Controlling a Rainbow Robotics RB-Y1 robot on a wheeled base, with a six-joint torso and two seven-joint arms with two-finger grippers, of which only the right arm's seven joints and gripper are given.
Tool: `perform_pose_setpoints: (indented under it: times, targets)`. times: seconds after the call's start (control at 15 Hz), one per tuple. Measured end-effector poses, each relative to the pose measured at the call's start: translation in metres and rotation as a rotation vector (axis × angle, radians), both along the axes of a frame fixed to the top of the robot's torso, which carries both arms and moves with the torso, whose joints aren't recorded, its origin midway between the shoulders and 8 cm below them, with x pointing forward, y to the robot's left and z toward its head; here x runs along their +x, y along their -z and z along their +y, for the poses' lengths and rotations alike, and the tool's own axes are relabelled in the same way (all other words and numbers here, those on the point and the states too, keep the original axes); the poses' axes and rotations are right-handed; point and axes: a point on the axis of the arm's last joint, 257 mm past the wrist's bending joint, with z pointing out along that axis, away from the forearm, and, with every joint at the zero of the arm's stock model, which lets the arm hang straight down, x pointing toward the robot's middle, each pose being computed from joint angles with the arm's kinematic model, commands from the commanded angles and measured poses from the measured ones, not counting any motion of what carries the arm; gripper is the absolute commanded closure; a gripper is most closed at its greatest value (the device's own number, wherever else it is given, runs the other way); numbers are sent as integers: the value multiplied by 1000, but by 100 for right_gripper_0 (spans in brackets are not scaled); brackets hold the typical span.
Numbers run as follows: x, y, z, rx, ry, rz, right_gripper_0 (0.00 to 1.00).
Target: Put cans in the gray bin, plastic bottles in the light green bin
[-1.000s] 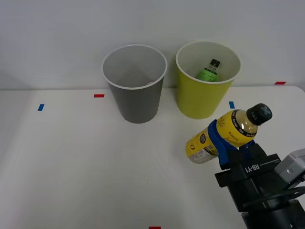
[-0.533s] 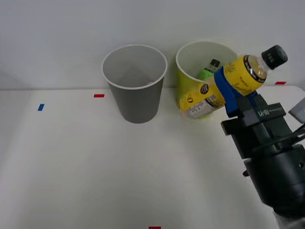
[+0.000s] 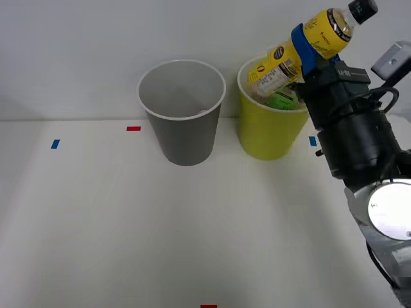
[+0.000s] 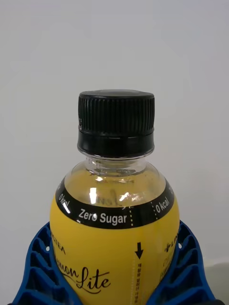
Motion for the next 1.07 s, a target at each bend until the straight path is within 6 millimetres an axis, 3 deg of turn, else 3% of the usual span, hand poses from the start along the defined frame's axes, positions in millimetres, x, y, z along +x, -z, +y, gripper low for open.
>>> perform_pose_setpoints:
  times: [0.2, 0.4, 1.07]
  targets:
    - [39, -15, -18, -56, 19, 4, 100]
    - [68, -9, -26, -76, 49, 32, 100]
    - [107, -3, -34, -226, 152, 36, 100]
